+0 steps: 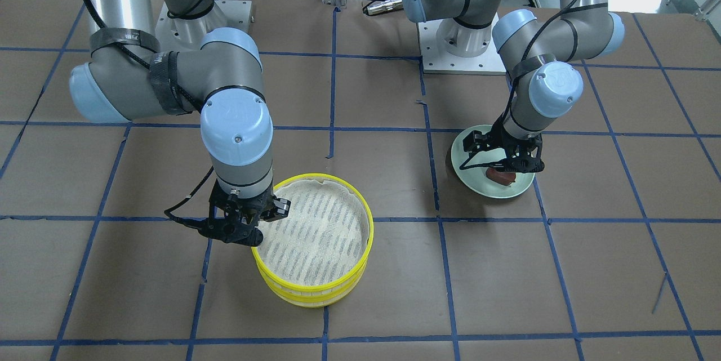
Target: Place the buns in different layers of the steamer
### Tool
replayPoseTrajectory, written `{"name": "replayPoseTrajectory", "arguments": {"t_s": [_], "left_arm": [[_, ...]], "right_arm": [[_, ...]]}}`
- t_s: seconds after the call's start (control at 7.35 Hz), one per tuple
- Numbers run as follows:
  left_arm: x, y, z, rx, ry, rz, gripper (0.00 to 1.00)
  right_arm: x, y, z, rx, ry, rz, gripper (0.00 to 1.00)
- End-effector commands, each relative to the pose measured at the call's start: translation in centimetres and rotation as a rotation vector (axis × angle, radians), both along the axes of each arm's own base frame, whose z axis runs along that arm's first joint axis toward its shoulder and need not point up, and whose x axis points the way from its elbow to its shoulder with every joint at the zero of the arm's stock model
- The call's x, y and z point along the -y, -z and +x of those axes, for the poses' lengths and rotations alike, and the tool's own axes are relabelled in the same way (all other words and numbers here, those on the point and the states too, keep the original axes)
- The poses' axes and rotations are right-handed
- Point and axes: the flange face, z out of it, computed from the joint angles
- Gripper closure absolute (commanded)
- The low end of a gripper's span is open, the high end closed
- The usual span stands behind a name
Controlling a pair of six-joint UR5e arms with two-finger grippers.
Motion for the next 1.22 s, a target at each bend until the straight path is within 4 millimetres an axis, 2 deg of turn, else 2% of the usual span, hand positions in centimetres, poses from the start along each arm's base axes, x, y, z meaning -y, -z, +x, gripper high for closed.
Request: {"name": "replayPoseTrajectory", "arguments": {"t_s": [0.0,0.14,0.27,0.41,0.82,0.95,1.09], "left_arm": [[0.8,-0.6,0.4,0.025,0.006,-0.021,0.00],[2.2,-1.5,0.8,0.040,0.010,-0.042,0.00],[2.7,-0.8,1.0,0.041,0.003,-0.029,0.00],[2.9,0.1,1.1,0.037,-0.001,-0.011,0.00],[2.7,0.8,1.0,0.033,-0.008,0.003,0.00],[2.7,0.8,1.0,0.032,-0.010,0.004,0.10],[2.5,1.0,0.9,0.029,-0.010,0.010,0.34]], "right_arm": [[-0.2,0.6,-0.1,-0.003,-0.007,0.011,0.92],[-0.2,0.7,-0.1,-0.003,-0.007,0.012,0.91],[-0.3,0.7,-0.1,-0.002,-0.004,0.014,0.90],[-0.3,0.7,-0.1,-0.001,-0.002,0.010,0.83],[0.1,0.4,-0.2,0.003,0.002,-0.016,0.86],[-0.1,0.7,-0.2,0.003,0.004,-0.008,0.83],[-0.2,1.0,-0.3,-0.002,0.001,-0.002,0.66]]}}
